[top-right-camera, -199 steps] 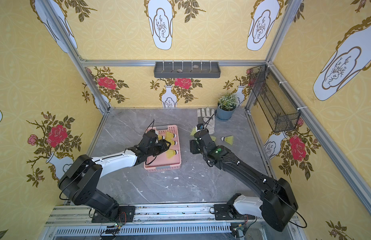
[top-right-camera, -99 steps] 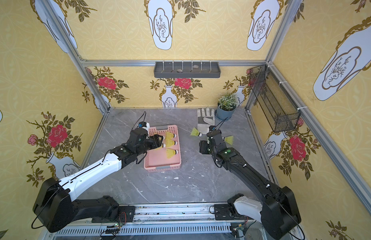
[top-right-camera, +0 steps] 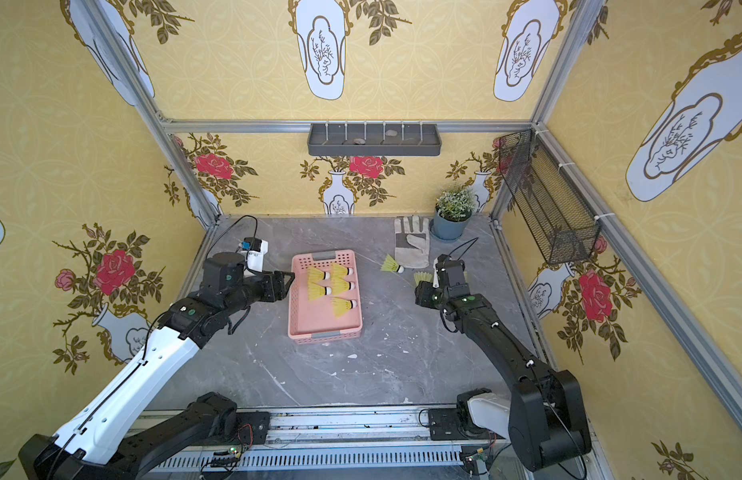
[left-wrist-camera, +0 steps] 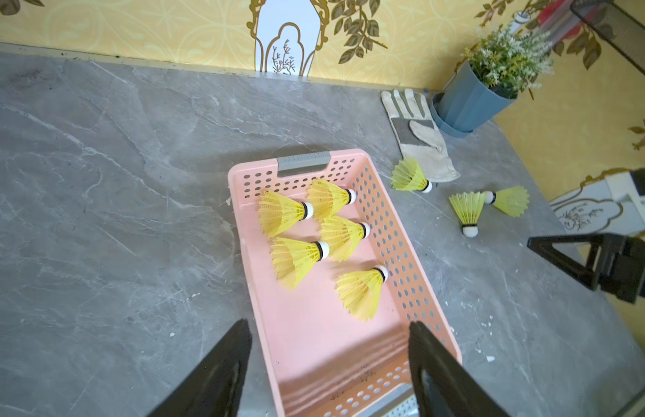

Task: Put the shuttlecocks into the storage box
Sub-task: Pick up the shuttlecock at the center of the board.

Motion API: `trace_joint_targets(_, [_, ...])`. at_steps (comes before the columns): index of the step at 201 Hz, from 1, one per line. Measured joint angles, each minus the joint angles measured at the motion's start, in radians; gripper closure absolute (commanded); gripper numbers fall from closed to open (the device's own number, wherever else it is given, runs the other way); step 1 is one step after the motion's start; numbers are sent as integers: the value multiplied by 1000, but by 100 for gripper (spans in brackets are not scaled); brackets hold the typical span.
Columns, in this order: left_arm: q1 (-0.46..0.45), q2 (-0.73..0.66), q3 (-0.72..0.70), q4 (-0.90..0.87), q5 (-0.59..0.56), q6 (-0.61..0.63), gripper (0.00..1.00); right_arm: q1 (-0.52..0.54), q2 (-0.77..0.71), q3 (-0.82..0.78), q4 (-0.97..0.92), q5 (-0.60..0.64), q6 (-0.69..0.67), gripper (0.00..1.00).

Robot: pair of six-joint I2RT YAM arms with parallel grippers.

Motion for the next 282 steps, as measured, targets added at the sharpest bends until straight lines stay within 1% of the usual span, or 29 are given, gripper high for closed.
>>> trace_joint_targets(19, [26, -19, 3, -28, 26, 40, 29, -17, 46, 7, 0, -20, -6, 41])
trace_joint_targets(41, [36, -28, 3, -43, 64, 67, 29, -21, 99, 22, 5, -21, -14, 42])
trace_joint_targets(63, [41, -31, 3, -56, 76, 77, 29, -26, 157, 39, 5, -20, -18, 45])
trace_joint_targets(106, [42, -47, 3, -76, 93, 108, 29, -28, 278, 87, 43, 14, -12, 49])
trace_joint_targets(142, [43, -66, 2, -76, 93, 120, 29, -29, 356, 111, 84, 53, 2, 50])
trace_joint_targets(177, [45, -69, -2, -76, 92, 122, 29, -29, 405, 119, 133, 87, 25, 51])
trace_joint_targets(220, [58, -69, -2, -76, 95, 121, 29, -27, 454, 128, 187, 90, 37, 52])
trace_joint_targets(255, [64, -69, -2, -76, 101, 121, 29, -27, 492, 137, 209, 90, 51, 54])
trace_joint_targets(282, [67, -68, -3, -76, 106, 121, 29, -25, 508, 142, 213, 90, 52, 59])
